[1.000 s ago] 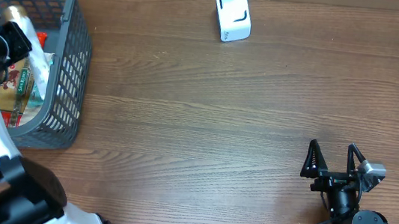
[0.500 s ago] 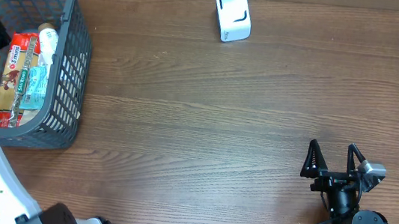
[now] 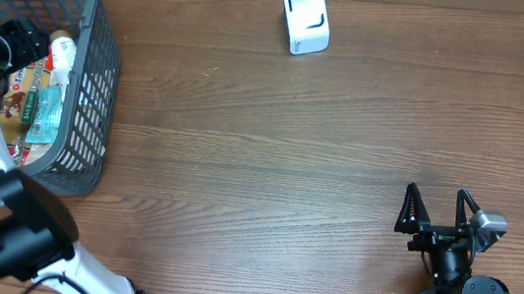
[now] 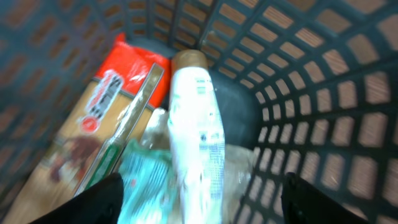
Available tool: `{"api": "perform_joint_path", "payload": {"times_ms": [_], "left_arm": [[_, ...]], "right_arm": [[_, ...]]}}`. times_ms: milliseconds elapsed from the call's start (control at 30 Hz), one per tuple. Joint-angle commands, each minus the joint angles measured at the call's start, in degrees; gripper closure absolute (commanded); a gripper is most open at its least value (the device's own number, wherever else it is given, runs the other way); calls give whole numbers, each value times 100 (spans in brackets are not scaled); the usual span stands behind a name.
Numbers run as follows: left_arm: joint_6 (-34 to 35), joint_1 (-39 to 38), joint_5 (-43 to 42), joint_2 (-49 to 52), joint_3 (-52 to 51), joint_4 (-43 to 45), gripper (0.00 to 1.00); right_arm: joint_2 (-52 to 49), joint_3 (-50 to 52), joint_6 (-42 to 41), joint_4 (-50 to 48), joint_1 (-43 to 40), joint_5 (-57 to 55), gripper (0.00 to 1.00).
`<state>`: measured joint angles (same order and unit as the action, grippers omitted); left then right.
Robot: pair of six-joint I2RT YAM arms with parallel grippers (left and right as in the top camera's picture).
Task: Scan the item barcode
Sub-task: 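Grasp the white bottle with the left gripper and lift it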
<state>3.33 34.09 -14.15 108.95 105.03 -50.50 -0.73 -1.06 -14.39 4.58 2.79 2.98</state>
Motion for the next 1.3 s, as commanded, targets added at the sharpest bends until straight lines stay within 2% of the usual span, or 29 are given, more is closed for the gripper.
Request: {"api": "perform_joint_path", "payload": {"times_ms": [0, 100, 233, 533, 767, 800, 833, 1000, 1033, 1267], "left_arm": [[-420, -116, -348, 446, -74, 297, 24], [-654, -225, -328, 774, -74, 564, 18], [-632, -367, -170, 1200, -74, 905, 11], [-481, -527, 109, 1882, -74, 1386, 11], [-439, -603, 470, 2166, -74, 1467, 15], [-439, -601, 474, 2186, -74, 1464, 17], [-439, -601, 474, 2201, -74, 1460, 25], [-439, -601, 470, 2175, -59, 1480, 88], [-437, -601, 470, 2162, -48, 1471, 96], [-328, -601, 466, 1827, 284, 1036, 96]], "right_arm": [[57, 66, -20, -17, 42, -17, 0], [57, 63, -22, -13, 42, -15, 0], [57, 63, -22, -11, 42, -15, 0], [57, 61, -22, -11, 42, -17, 0], [57, 61, -22, -11, 42, -17, 0], [57, 61, -22, -11, 42, -17, 0], [57, 61, -22, -11, 42, -15, 0], [57, 61, -22, -11, 42, -17, 0], [57, 61, -20, -11, 42, -17, 0], [57, 61, -22, -11, 42, -15, 0]]}}
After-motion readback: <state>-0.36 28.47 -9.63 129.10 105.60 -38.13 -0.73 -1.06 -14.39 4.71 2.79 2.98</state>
